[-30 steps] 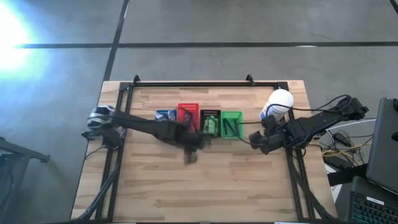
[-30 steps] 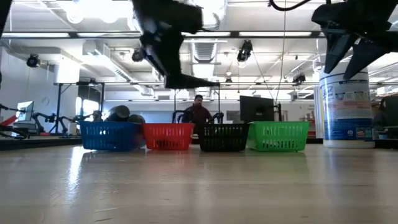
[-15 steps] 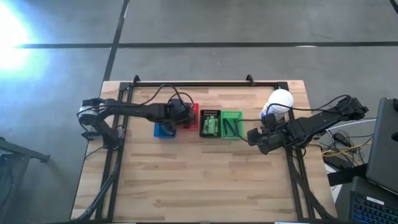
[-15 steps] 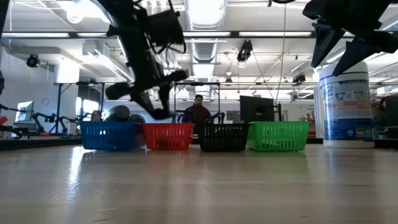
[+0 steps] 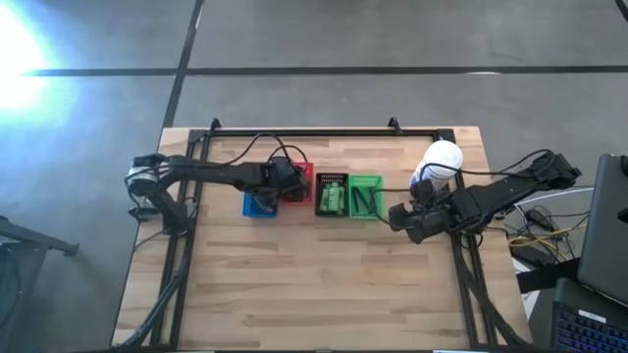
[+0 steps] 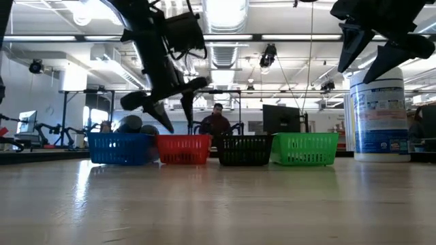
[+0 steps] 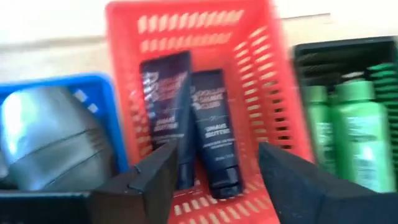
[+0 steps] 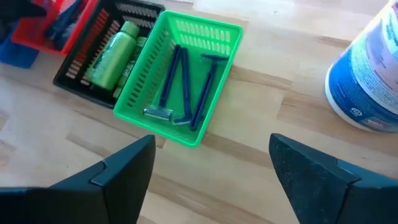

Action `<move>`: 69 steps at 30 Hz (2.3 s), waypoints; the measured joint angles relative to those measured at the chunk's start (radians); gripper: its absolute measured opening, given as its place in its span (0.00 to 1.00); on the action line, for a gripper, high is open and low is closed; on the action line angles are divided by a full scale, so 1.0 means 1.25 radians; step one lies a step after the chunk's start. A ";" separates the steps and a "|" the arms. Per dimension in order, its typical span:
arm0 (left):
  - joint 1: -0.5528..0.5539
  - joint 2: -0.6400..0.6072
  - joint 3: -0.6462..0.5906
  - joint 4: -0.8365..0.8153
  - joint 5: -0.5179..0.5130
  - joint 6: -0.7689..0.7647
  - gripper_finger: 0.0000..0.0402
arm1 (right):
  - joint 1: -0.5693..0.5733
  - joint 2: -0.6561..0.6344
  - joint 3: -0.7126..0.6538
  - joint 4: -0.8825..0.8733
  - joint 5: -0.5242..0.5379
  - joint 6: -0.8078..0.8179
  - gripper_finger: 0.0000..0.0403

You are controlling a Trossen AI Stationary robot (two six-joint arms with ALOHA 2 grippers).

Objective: Pick & Place Travel size toiletries
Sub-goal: Return to Home Position

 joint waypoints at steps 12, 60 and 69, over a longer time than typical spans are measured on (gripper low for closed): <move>-0.116 -0.144 0.170 -0.031 0.162 0.673 0.59 | 0.063 -0.003 0.046 0.153 -0.022 -0.340 0.84; -0.174 -1.286 -0.593 0.254 0.309 0.713 0.59 | 0.065 -0.845 -0.650 1.154 -0.106 -0.993 0.68; -0.173 -1.281 -0.626 0.299 0.197 0.721 0.59 | 0.066 -0.877 -0.728 1.176 -0.103 -0.994 0.63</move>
